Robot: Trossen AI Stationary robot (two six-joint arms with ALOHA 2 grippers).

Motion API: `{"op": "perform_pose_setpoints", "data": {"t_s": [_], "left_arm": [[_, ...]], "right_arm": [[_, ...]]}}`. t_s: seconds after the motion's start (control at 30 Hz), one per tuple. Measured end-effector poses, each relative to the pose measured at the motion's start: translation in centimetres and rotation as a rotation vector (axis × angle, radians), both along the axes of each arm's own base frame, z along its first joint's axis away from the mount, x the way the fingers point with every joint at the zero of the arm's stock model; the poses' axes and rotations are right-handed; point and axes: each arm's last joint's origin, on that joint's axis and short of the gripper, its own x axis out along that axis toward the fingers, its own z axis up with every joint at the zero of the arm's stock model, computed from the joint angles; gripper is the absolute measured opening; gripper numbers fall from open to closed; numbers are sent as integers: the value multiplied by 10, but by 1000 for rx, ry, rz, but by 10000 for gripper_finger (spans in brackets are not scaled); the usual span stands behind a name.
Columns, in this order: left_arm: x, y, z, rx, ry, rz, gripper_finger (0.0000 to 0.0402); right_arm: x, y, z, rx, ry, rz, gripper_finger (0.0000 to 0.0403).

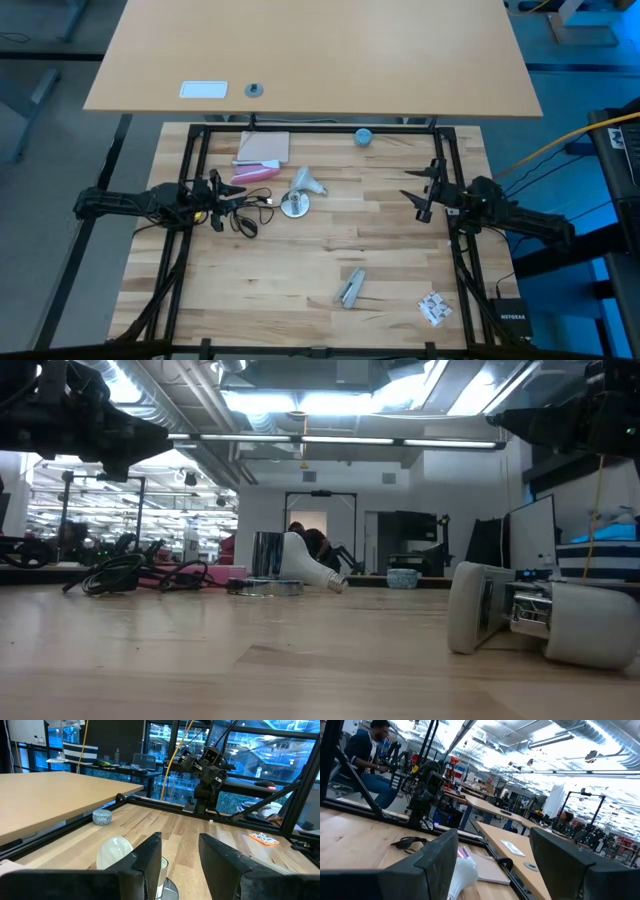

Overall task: Screw lightbulb
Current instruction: Return to Home Position

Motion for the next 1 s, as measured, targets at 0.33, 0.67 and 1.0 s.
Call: {"op": "perform_pose_setpoints", "data": {"t_s": [0.33, 0.67, 1.0], "left_arm": [[0, 0, 0, 0, 0, 0, 123], [0, 0, 0, 0, 0, 0, 123], [0, 0, 0, 0, 0, 0, 123]], "right_arm": [[-2, 0, 0, -1, -2, 0, 253], [0, 0, -11, 27, 104, 0, 253], [1, 0, -21, 52, 203, 2, 253]]}}
